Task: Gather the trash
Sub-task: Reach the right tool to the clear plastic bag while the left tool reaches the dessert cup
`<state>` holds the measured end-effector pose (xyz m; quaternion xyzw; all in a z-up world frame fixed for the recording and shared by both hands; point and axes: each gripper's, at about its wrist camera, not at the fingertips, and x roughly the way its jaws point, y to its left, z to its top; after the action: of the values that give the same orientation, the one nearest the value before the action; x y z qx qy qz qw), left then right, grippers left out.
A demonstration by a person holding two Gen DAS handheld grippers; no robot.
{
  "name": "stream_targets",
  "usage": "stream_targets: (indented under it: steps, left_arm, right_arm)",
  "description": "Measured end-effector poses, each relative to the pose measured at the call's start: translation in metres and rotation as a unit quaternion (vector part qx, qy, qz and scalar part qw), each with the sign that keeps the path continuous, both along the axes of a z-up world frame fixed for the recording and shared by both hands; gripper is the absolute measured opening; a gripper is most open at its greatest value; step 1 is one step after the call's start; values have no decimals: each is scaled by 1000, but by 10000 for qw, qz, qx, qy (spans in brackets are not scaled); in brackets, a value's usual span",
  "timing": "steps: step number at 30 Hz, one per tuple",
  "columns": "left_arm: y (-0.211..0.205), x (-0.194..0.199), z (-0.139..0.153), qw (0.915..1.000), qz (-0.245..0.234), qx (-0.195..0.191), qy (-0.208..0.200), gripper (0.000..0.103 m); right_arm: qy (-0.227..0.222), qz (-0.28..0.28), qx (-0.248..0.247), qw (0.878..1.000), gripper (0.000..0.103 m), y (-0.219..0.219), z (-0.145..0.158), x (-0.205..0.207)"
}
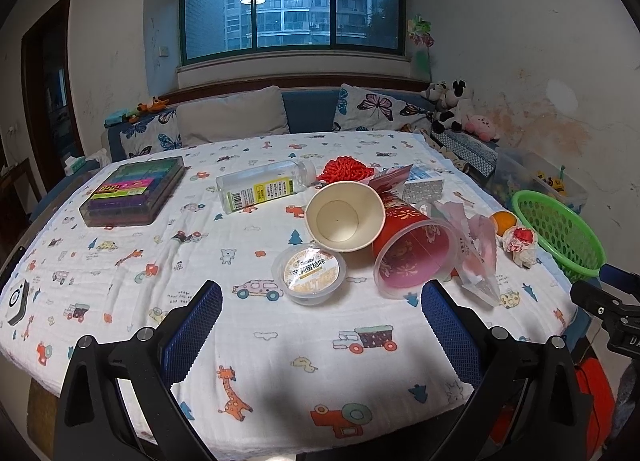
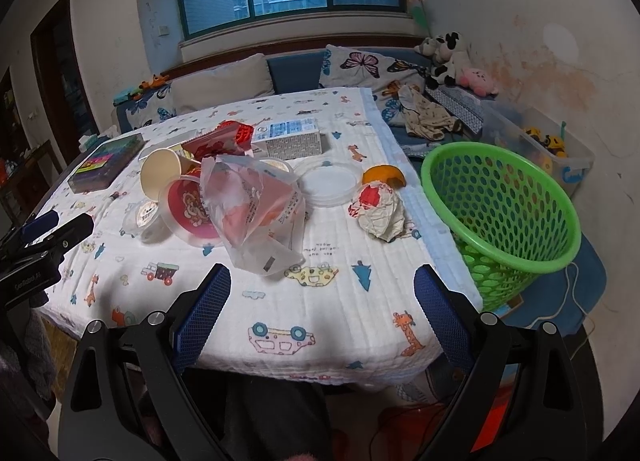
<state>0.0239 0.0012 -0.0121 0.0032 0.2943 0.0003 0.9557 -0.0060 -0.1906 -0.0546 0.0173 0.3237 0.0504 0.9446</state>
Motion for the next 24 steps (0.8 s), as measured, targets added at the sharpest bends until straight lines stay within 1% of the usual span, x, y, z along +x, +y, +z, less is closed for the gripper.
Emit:
stream_targets:
  steps: [14, 18, 24]
  left_arm:
    - [8, 21, 1, 9999, 53, -63, 122, 97]
    - [11, 26, -1, 9998, 63, -81, 166, 97]
    - [18, 31, -4, 9997, 92, -116, 217, 97]
  right_arm:
    - [70, 51, 41, 10000, 92, -2, 0, 21]
    - [113, 210, 45, 9997, 92, 5, -3, 26]
    - [259, 498, 76, 9984, 87, 23, -10, 36]
